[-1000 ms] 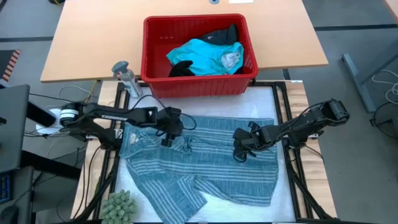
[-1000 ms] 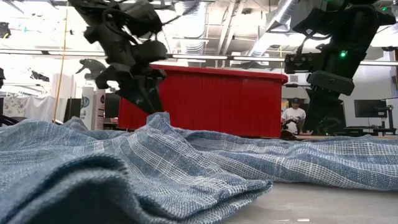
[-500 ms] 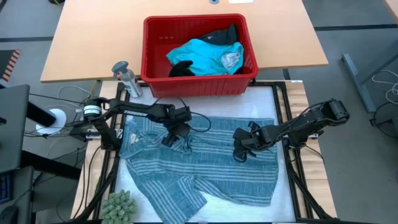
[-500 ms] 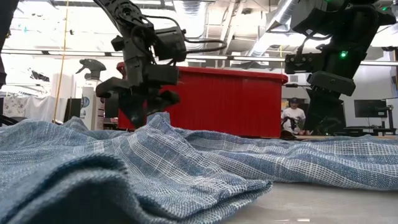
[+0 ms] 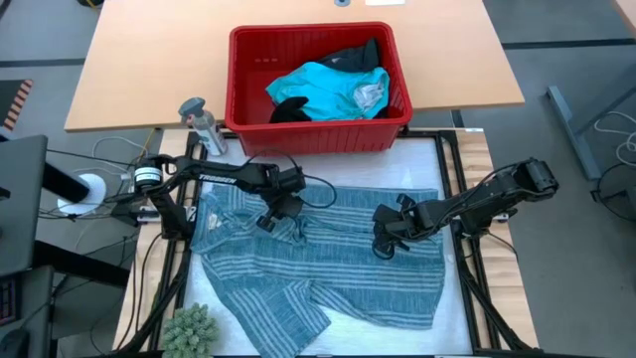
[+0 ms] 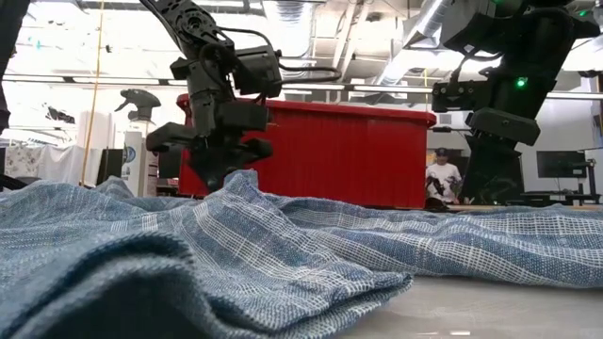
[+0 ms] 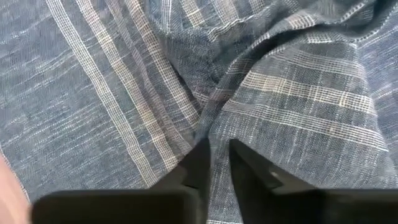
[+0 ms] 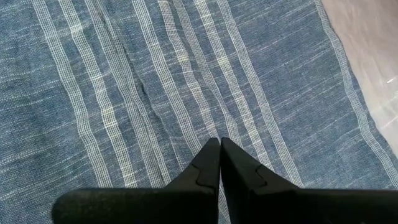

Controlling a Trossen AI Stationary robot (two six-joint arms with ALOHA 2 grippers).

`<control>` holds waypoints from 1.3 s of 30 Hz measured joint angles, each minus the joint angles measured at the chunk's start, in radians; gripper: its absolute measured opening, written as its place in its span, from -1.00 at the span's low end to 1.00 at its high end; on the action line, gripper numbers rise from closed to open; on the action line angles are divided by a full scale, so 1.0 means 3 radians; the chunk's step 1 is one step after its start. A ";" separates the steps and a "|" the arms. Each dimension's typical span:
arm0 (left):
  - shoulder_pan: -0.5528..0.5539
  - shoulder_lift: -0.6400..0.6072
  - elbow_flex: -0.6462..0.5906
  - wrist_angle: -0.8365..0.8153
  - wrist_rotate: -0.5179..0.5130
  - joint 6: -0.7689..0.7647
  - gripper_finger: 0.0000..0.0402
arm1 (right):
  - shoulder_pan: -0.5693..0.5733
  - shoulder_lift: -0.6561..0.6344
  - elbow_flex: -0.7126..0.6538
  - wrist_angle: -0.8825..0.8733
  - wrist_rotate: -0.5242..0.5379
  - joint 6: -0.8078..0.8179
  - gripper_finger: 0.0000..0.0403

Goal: Fold Laundry from Bin
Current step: Fold the patterned blue shirt

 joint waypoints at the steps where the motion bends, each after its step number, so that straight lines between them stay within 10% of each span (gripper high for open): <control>1: 0.0000 0.0000 -0.0001 -0.0001 -0.0027 -0.0006 -0.90 | 0.0000 0.0000 0.0000 0.0000 0.0000 0.0000 -0.80; 12: -0.0143 0.0001 0.0231 -0.0422 -0.0695 -0.0288 -1.00 | 0.0000 0.0000 0.0000 0.0001 -0.0001 0.0000 -0.80; 21: -0.0155 -0.0001 0.0377 -0.0581 -0.0596 -0.0194 -0.97 | 0.0000 0.0000 0.0000 0.0013 -0.0001 0.0002 -0.80; 39: -0.0389 0.0004 0.0375 -0.0300 -0.0137 0.0434 -0.05 | -0.0001 0.0000 0.0000 0.0012 -0.0001 0.0000 -0.80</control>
